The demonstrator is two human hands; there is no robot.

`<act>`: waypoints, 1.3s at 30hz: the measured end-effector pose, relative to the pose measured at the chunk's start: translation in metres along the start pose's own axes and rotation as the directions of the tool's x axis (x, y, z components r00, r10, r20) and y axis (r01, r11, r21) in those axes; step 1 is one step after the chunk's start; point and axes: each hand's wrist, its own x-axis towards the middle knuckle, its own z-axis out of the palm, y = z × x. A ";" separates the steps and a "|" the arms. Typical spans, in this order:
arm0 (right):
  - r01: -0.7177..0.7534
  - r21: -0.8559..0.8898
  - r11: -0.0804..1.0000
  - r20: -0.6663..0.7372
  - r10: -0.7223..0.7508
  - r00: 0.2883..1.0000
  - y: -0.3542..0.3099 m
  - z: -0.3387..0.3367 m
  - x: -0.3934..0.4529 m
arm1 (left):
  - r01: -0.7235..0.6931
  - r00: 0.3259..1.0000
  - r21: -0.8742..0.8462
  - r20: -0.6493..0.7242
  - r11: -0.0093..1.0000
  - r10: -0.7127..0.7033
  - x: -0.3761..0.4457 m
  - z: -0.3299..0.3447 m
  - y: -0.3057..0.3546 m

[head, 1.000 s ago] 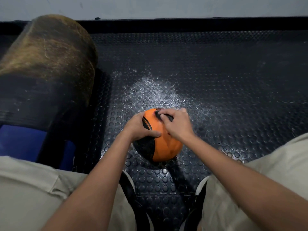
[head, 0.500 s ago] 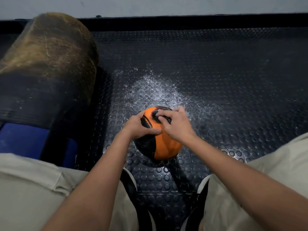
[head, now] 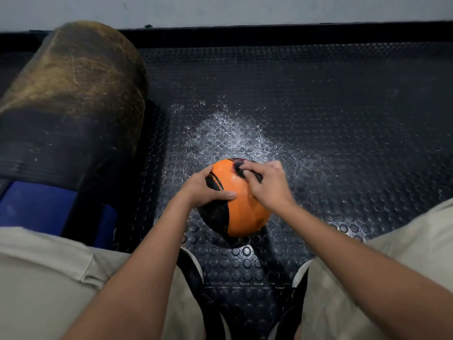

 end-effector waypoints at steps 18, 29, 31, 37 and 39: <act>-0.219 0.054 0.974 -0.135 0.224 0.965 0.015 0.001 0.016 | -0.050 0.997 0.176 -0.051 0.983 0.060 -0.003 0.008 0.009; -0.138 0.027 0.990 -0.083 0.140 0.987 0.003 0.000 0.024 | -0.022 0.994 0.059 -0.106 0.998 0.029 -0.010 0.009 0.012; -0.181 0.026 0.983 -0.125 0.183 0.975 0.004 -0.002 0.026 | -0.036 0.995 0.054 -0.093 0.998 0.041 -0.010 0.010 0.014; 0.191 -0.134 0.972 0.113 -0.177 0.978 -0.018 0.005 0.005 | -0.059 0.998 -0.057 -0.026 0.997 0.058 0.001 0.012 0.003; 0.163 -0.138 0.977 0.115 -0.147 0.982 -0.010 0.001 0.013 | -0.070 0.997 -0.053 0.004 0.996 0.071 -0.007 0.012 0.008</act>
